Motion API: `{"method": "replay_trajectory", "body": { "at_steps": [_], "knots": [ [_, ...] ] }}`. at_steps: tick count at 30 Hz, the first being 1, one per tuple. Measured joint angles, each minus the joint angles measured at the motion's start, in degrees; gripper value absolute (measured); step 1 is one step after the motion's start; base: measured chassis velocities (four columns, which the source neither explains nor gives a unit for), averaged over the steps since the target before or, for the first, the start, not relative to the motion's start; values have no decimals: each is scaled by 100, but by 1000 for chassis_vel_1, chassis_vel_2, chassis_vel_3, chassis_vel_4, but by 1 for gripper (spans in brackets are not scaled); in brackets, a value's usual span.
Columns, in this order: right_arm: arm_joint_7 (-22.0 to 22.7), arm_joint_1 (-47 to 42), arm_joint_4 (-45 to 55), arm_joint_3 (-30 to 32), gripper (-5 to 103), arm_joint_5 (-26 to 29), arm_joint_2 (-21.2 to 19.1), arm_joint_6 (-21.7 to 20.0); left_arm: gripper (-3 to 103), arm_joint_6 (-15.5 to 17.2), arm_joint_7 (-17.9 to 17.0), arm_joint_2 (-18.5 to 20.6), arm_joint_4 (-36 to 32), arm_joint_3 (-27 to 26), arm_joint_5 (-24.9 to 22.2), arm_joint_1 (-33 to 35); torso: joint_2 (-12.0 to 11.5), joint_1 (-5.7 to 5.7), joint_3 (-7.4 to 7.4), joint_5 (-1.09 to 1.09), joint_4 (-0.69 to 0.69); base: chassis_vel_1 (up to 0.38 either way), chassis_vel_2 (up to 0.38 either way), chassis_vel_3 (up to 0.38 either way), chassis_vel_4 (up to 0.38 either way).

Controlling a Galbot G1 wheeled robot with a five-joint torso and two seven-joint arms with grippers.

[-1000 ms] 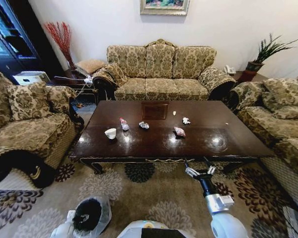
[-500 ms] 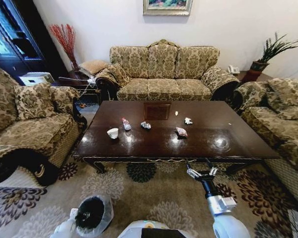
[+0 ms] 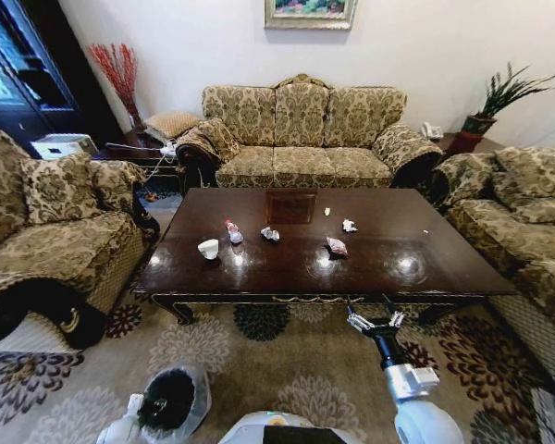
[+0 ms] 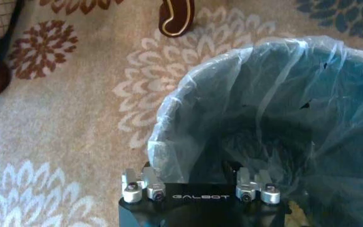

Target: Move to the front of the table and place the trash on the table into the trash bin.

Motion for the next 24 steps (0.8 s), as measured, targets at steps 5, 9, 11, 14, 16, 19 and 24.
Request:
{"method": "replay_trajectory", "body": {
  "at_steps": [5, 9, 11, 14, 16, 19, 24],
  "knots": [
    [1, 29, -9, -28, 100, -2, 28, 1, 50, 74, -76, -16, -450, -47, -284, 350, 0, 0, 1, -2, 3, 0, 0, 0, 0],
    [1, 36, -25, -59, 100, -8, 49, 12, 38, 50, -242, 14, -754, -125, -510, 547, -1, 0, 1, 11, 5, 0, 0, 0, 0],
    [1, 23, -30, -66, 100, -11, 54, 34, 30, -21, -384, 33, -872, -155, -596, 604, -1, 0, 1, 15, 5, 0, 0, 0, 0],
    [0, -1, -30, -68, 100, -11, 54, 52, 26, -43, -486, 40, -935, -179, -656, 620, -1, 0, 1, 17, 5, 0, 0, 0, 0],
    [-1, -26, -30, -68, 100, -11, 52, 70, 19, -46, -578, 48, -1012, -198, -723, 641, -1, 0, 1, 17, 5, 0, 0, 0, 0],
    [-1, -47, -34, -63, 100, -10, 51, 97, 11, -59, -633, 55, -1044, -206, -759, 649, -1, 0, 1, 17, 4, 0, 0, 0, 0],
    [-4, -101, -66, -55, 100, -10, 51, 160, 2, -23, -681, 30, -979, -218, -782, 587, 0, -1, 0, 22, 5, 0, 0, 0, 0]
  ]
}}
